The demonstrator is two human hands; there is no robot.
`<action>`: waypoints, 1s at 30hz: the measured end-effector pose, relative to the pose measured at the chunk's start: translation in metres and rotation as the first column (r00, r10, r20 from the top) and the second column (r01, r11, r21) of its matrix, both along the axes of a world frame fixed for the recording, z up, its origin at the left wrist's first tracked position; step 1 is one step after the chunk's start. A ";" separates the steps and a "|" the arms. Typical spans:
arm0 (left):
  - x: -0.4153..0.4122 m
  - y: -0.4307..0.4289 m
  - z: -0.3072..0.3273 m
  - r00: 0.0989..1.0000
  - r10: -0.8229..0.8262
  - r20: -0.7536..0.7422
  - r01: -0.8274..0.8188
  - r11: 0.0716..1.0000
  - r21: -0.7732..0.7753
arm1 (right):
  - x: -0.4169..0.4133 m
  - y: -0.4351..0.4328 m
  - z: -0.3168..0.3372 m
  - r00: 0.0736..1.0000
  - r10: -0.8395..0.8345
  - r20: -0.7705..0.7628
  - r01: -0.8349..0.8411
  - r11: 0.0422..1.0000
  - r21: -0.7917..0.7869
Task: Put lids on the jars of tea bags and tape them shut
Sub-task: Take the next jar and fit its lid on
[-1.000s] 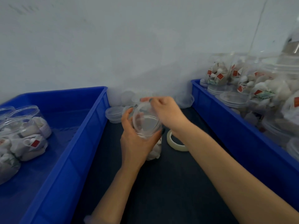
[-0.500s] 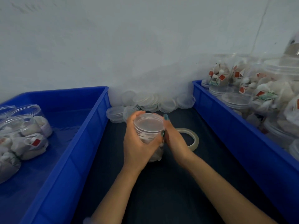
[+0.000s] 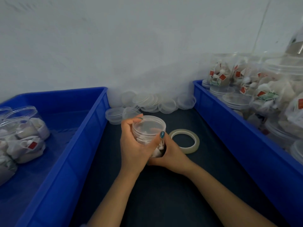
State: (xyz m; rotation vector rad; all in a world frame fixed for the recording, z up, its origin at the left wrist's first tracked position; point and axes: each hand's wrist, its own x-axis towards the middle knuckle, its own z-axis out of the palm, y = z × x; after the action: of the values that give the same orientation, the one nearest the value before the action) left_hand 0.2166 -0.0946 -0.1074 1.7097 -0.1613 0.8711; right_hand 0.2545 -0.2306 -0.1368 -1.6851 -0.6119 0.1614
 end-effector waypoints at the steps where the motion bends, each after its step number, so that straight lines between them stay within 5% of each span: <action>1: 0.000 -0.003 0.000 0.999 0.039 0.000 -0.039 0.999 0.008 | -0.001 0.000 0.000 1.000 -0.010 0.018 0.010 1.000 0.001; 6: -0.006 -0.018 -0.004 0.974 0.227 0.002 -0.227 0.974 -0.017 | -0.008 0.003 0.002 0.981 -0.098 0.166 0.103 0.994 -0.023; 12: -0.010 -0.017 0.007 0.995 0.095 -0.036 -0.099 0.986 -0.135 | -0.012 0.003 0.004 0.891 -0.267 0.367 0.306 0.951 -0.051; 18: -0.009 0.001 0.014 0.979 -0.164 -0.119 0.135 0.966 -0.223 | -0.018 0.002 0.008 0.998 -0.045 0.040 0.040 0.991 0.129; 23: -0.009 0.018 0.015 0.894 -0.369 -0.255 0.238 0.872 -0.428 | -0.020 0.006 0.015 0.931 0.227 -0.285 -0.143 0.947 0.287; 27: -0.008 0.023 0.012 0.869 -0.459 -0.184 0.316 0.801 -0.509 | -0.020 0.005 0.019 0.895 0.315 -0.316 -0.198 0.915 0.351; 30: -0.005 0.025 0.013 0.901 -0.404 -0.160 0.271 0.810 -0.520 | -0.020 0.011 0.018 0.986 0.058 -0.153 -0.018 0.968 0.251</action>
State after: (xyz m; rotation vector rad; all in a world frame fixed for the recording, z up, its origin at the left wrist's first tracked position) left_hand 0.2113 -0.0697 -0.0945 1.2461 -0.0567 0.3607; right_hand 0.2344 -0.2192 -0.1190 -1.4032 -0.5216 0.2355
